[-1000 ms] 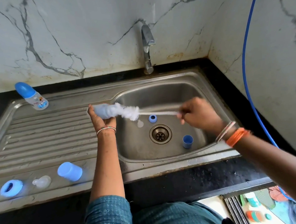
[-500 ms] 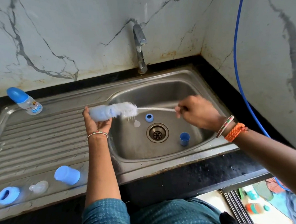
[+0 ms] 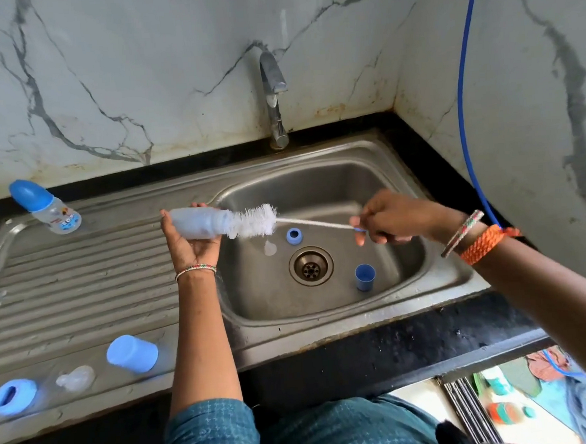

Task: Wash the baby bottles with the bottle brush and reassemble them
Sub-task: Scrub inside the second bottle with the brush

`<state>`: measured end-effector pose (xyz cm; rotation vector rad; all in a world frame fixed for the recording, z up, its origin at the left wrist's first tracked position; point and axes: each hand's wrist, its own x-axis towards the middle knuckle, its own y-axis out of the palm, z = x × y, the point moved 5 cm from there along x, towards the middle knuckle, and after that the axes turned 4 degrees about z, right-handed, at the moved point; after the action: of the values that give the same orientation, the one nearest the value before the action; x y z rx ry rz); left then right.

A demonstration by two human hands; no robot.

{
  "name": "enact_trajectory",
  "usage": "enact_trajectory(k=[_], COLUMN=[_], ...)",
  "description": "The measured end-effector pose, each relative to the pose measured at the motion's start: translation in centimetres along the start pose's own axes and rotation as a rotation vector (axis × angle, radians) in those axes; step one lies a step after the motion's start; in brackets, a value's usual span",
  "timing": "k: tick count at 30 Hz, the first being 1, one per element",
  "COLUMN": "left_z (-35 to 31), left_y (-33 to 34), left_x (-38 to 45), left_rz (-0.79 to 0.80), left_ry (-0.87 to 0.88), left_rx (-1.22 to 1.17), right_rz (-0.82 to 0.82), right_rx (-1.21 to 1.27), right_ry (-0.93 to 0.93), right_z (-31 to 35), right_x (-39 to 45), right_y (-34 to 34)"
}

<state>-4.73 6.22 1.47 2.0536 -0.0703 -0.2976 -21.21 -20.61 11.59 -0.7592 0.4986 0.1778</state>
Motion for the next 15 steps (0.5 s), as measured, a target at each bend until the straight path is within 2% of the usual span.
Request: enact_trajectory(k=[2, 4, 5, 7, 8, 9, 10, 12, 13, 14, 15], left_z=[0.1, -0.2, -0.3, -0.4, -0.3, -0.3, -0.3, -0.6, -0.7, -0.7, -0.8], left_y=[-0.4, -0.6, -0.5, -0.1, 0.0, -0.2, -0.4, -0.5, -0.5, -0.4, -0.4], left_x=[0.5, 0.9, 0.9, 0.5, 0.2, 0.1, 0.1, 0.1, 0.2, 0.2, 0.2], left_rz=[-0.108, -0.215, -0.227, -0.203, -0.188, -0.177, -0.167, -0.149, -0.137, -0.128, -0.137], left_ry=[-0.056, -0.064, -0.049, -0.036, -0.031, -0.013, 0.011, 0.066, 0.087, 0.095, 0.092], left_rx=[0.125, 0.141, 0.143, 0.156, 0.130, 0.087, 0.046, -0.002, -0.014, -0.026, -0.024], right_rz=[-0.436, -0.828, -0.948, -1.021, -0.990, -0.879, -0.673, -0.087, 0.076, 0.112, 0.050], right_rx=[-0.457, -0.652, -0.696, -0.774, -0.751, -0.643, -0.461, 0.053, 0.257, 0.323, 0.246], right_ry=[-0.167, -0.388, -0.519, -0.662, -0.652, -0.573, -0.424, -0.090, 0.009, 0.026, 0.007], right_z=[1.3, 2.7, 2.9, 2.7, 2.4, 2.3, 2.0, 0.6, 0.0, -0.1, 0.0], right_x=[-1.0, -2.7, -3.2, -3.2, -2.8, -2.2, -1.6, -0.4, -0.3, -0.2, -0.3], right_y=[-1.4, -2.0, -1.8, -0.9, -0.6, -0.6, -0.7, 0.9, 1.8, 2.0, 1.9])
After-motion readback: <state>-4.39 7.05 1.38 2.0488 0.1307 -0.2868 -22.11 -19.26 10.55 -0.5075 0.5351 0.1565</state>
